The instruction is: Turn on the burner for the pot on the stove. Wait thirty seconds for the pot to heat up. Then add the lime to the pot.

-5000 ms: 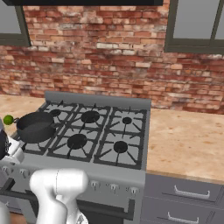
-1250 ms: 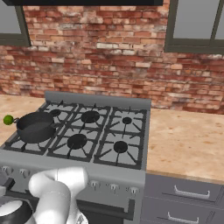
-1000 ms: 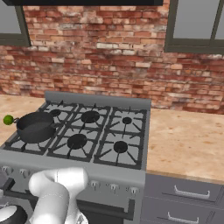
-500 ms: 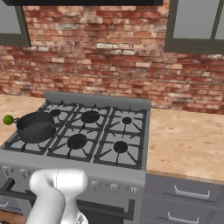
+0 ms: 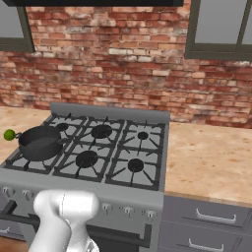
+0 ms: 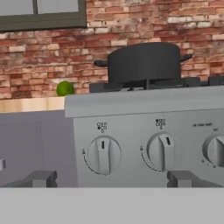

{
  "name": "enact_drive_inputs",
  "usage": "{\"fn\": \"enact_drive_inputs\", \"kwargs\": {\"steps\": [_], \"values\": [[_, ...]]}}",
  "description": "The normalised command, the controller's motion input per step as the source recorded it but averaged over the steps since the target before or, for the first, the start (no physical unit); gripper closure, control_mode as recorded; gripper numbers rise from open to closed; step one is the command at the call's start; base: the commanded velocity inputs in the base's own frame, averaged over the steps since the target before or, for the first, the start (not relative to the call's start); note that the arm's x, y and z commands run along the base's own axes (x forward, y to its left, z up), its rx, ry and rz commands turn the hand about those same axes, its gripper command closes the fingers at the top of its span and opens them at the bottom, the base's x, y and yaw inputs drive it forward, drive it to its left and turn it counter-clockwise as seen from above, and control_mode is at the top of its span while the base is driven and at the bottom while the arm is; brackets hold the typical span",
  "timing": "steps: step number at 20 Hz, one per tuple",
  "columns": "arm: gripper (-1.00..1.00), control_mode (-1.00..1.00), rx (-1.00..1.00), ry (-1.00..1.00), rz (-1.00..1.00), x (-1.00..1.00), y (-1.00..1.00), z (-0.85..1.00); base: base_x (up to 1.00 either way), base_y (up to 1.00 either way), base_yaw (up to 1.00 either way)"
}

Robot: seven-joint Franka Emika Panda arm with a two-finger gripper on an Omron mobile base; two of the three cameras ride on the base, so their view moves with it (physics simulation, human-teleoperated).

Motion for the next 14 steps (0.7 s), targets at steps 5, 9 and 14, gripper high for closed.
{"fn": "enact_drive_inputs", "kwargs": {"steps": [5, 9, 14], "values": [[-1.0, -1.0, 0.0, -0.04, 0.0, 0.02, 0.0, 0.0, 0.0, 0.0, 0.0], [-1.0, -1.0, 0.0, -0.02, 0.0, 0.05, 0.0, 0.0, 0.0, 0.0, 0.0], [-1.0, -1.0, 0.0, 0.0, 0.0, 0.33, 0.0, 0.0, 0.0, 0.0, 0.0]]}}
